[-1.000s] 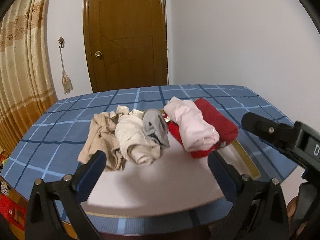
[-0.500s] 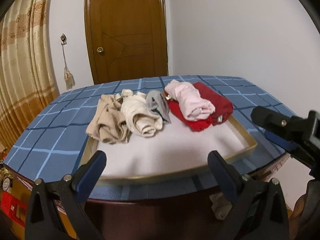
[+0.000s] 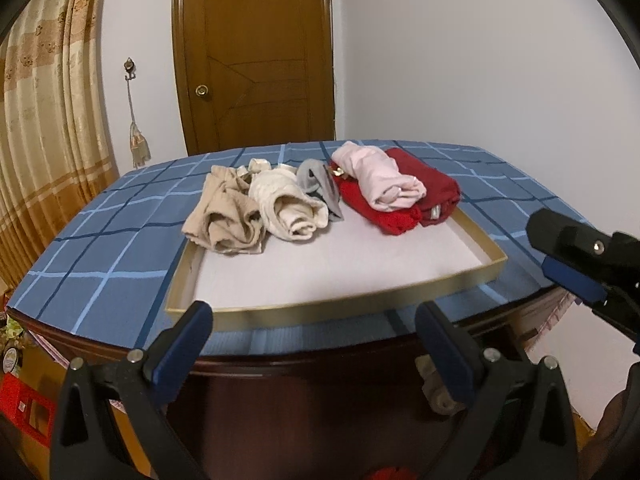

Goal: Take underwear out of drawer
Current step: 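Withdraw both tools from the tray back toward the open drawer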

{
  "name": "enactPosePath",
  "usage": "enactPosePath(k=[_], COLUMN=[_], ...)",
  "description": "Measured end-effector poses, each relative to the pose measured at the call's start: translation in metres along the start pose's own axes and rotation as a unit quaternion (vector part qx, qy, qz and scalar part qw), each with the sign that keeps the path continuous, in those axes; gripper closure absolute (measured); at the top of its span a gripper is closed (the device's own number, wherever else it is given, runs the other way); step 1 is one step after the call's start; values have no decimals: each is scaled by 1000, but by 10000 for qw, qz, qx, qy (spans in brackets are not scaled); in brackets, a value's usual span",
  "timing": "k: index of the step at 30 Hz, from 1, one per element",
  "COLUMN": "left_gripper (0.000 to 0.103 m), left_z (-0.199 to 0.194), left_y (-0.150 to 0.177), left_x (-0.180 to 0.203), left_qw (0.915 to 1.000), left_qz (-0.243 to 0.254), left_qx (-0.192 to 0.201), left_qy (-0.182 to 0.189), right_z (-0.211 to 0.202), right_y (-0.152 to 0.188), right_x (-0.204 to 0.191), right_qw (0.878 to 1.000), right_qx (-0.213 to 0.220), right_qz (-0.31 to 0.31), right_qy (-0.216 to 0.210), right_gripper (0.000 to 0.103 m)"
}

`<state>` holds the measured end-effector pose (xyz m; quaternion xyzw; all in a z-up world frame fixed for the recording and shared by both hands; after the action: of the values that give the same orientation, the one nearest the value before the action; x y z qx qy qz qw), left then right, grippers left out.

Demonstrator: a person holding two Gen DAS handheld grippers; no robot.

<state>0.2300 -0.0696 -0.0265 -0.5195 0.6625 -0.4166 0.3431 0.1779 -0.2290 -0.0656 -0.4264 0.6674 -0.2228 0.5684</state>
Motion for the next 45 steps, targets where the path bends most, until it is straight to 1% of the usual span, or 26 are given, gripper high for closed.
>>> enactPosePath(k=[8,14,24,29,35,45], left_gripper=[0,0,0,0,0,0], left_z=[-11,-18,-27,-30,-28,-26], left_y=[14,23,41,56,81,112], left_x=[0,1,-3,-11,-16,-15], left_qw=[10000,9999,9995,9989,9970,9923], left_qz=[8,53,105,144,230,419], left_qx=[-74,-133,-281,-448,-740,-1153], left_qy=[49,62,70,48,54,162], right_z=[-23,-34,-50,-57,-64,-66], right_y=[15,25,38,45,59,85], right_x=[2,7,11,22,37,47], right_qw=[9998,9998,9990,9982,9969,9956], right_qx=[-12,-65,-110,-142,-262,-574], right_qz=[-148,-127,-314,-364,-404,-371], right_qy=[101,139,284,452,618,638], right_gripper=[28,28,28,28,28,28])
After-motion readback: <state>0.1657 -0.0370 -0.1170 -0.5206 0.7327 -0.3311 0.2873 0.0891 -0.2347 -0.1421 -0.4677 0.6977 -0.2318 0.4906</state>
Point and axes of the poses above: each gripper's, at about its wrist camera, not at the fingertips, and z roughly the way its jaws point, x to its right, y to its underside, the point moved 7 cm from there along z, roughly the way its jaws point, and after that the axes turned 10 degrees about x, right-handed, at the moved point
